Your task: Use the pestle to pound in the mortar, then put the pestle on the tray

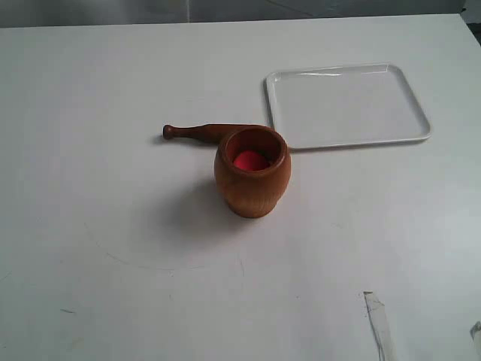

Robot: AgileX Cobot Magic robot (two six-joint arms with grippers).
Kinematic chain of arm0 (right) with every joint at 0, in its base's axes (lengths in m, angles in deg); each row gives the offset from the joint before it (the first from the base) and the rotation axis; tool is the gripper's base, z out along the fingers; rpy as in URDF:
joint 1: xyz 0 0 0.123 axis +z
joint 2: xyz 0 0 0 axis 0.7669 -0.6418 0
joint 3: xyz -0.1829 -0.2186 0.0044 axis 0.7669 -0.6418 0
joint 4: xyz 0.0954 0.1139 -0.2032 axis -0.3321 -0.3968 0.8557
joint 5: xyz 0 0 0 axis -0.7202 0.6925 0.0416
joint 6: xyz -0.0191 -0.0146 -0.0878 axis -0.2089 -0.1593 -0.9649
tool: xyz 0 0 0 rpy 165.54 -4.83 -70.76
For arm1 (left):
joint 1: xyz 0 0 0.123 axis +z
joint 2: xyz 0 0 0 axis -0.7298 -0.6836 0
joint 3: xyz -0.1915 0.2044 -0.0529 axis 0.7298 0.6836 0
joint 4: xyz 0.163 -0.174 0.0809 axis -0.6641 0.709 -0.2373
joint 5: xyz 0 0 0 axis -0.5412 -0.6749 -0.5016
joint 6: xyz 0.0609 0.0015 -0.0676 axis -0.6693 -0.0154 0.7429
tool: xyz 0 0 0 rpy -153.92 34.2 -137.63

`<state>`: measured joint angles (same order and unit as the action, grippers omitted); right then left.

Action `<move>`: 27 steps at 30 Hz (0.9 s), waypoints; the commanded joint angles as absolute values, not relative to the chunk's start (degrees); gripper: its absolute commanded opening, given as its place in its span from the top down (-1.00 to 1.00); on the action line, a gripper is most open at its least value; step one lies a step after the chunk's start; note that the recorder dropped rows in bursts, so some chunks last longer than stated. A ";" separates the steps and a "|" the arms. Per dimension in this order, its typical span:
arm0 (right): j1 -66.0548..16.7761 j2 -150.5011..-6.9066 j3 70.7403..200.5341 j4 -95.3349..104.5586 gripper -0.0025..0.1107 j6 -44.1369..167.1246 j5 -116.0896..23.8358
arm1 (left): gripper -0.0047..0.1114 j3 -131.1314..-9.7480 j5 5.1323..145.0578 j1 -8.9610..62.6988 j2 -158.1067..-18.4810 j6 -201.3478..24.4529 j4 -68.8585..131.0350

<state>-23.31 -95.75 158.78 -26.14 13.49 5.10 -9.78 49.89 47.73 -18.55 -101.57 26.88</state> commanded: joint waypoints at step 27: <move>1.32 -148.90 198.34 5.78 -0.06 16.58 18.95 | 0.92 -9.75 50.06 47.29 -18.48 -101.10 27.30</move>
<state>1.23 -148.09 197.73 5.07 15.72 20.81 -9.78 49.89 47.73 -18.55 -101.57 26.88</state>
